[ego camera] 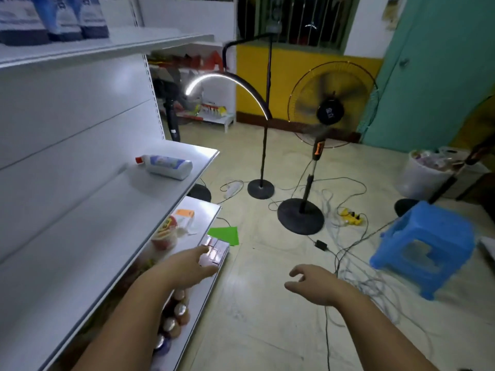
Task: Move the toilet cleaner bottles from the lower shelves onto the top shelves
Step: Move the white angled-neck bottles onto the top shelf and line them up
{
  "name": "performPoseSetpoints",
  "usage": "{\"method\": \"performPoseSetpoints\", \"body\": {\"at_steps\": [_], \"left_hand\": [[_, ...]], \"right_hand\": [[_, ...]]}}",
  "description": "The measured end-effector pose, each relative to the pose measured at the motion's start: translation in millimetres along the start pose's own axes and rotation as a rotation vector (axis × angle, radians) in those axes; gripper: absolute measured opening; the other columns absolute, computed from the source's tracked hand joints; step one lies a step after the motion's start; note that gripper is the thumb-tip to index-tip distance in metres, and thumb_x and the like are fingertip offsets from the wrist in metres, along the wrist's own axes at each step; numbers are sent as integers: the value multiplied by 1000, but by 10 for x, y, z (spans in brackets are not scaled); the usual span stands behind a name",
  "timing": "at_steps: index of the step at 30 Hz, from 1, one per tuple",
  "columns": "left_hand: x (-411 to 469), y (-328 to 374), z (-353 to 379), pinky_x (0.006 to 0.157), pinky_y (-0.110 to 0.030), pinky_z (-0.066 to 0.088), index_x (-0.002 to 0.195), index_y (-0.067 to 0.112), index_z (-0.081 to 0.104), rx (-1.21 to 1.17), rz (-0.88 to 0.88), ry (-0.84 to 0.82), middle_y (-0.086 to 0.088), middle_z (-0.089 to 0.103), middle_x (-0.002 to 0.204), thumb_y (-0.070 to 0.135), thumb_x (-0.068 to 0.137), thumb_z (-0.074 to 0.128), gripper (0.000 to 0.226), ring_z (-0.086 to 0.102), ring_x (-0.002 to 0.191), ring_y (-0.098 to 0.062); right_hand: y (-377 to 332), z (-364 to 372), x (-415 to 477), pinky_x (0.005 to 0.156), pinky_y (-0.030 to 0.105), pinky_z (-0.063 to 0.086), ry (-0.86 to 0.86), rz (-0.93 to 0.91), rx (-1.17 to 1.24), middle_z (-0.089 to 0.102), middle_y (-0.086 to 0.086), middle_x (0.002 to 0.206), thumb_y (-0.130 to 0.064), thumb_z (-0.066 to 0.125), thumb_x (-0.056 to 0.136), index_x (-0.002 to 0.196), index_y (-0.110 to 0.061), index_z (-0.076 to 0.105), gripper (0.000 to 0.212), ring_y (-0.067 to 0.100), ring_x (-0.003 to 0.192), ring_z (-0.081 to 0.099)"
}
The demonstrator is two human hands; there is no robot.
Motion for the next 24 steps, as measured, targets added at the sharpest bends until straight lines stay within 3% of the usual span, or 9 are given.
{"method": "performPoseSetpoints", "body": {"at_steps": [5,9,13,17,21,24], "left_hand": [[569,293,-216,100,-26,39,145,26,30,-56,-100,44,-6,43,145,47,88,55,65,48,127,-19],[768,358,-405,101,-33,43,142,33,35,-172,-139,209,-2,49,140,50,84,57,64,50,124,-17],[857,154,-584,105,-34,41,138,34,42,-191,-210,243,4,49,141,49,81,59,61,51,123,-13],[1139,-76,-797,100,-32,44,136,32,44,-238,-286,314,4,57,134,51,79,59,62,56,116,-13],[1474,-198,-969,96,-30,44,133,30,47,-288,-314,286,4,58,131,49,81,57,56,57,113,-15],[1727,-272,-1177,94,-28,43,133,26,47,-271,-331,284,0,55,135,43,86,53,51,55,116,-19]], "right_hand": [[38,-577,830,88,26,44,17,-91,26,56,4,131,-47,55,86,129,-23,51,49,18,111,56],[-263,-892,1352,93,26,42,-65,-202,-98,56,5,131,-46,54,88,131,-20,50,51,20,115,55],[-691,-1159,1799,83,25,45,-100,-321,-133,59,6,126,-46,55,86,131,-21,50,51,17,97,56],[-1087,-1237,2269,88,30,47,-61,-356,-190,59,5,126,-45,54,87,131,-21,49,51,19,104,59],[-1481,-1229,2581,88,30,49,-173,-388,-272,62,6,123,-47,56,84,129,-21,54,51,20,102,60],[-1788,-1431,2802,87,26,46,-103,-412,-243,61,6,124,-45,56,87,127,-21,56,46,19,107,59]]}}
Point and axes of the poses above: each hand's wrist, its own x-axis towards the middle knuckle, its own z-axis out of the palm, y = z × x, the point moved 1 cm from there along x, towards the middle knuckle
